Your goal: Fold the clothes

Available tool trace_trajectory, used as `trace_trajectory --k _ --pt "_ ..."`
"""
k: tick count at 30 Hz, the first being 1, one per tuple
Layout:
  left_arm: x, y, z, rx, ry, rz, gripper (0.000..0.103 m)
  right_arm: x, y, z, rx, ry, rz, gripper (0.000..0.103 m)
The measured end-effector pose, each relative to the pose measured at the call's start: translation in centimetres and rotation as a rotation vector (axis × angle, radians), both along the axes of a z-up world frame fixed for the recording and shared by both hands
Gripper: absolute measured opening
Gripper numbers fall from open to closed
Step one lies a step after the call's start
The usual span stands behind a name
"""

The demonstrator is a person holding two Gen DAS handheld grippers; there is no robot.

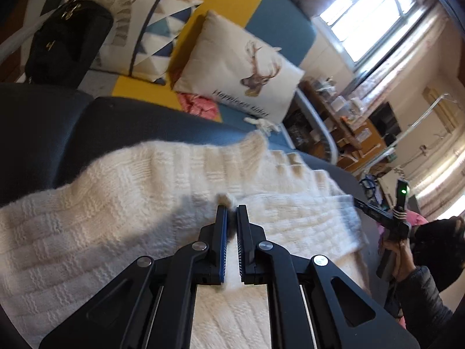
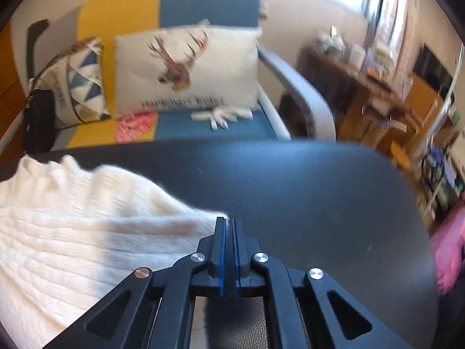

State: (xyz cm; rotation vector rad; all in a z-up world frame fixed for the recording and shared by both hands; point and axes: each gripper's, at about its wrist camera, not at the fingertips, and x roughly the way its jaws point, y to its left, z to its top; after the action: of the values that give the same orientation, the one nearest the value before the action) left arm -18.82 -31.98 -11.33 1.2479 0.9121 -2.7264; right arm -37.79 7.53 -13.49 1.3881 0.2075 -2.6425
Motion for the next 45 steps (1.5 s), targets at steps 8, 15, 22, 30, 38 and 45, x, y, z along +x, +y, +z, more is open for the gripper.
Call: trace_trajectory --k 8,15,22,30,38,45 --pt "0.5 -0.8 -1.0 0.062 -0.049 -0.018 0.011 0.7 2.5 0.2 -0.299 -0.125 0.003 0.023" --pt "-0.5 -1.1 -1.7 0.093 -0.096 -0.002 0.022 1.8 1.3 1.4 -0.205 -0.051 0.037 0.023" --pt "-0.6 1.5 2.0 -0.05 0.036 -0.049 0.006 1.6 -1.1 1.0 -0.017 -0.001 0.117 0.023" --pt "-1.7 0.5 3.2 -0.107 0.003 -0.021 0.006 1.2 -1.6 -0.5 0.037 -0.016 0.123 0.023" --pt "0.8 -0.8 -1.3 0.02 -0.076 0.067 0.006 1.1 -1.5 -0.6 0.034 -0.029 0.125 0.023" --pt "1.0 -1.8 -1.5 0.085 -0.13 0.102 0.011 1.9 -0.4 1.0 -0.057 -0.042 0.099 0.023"
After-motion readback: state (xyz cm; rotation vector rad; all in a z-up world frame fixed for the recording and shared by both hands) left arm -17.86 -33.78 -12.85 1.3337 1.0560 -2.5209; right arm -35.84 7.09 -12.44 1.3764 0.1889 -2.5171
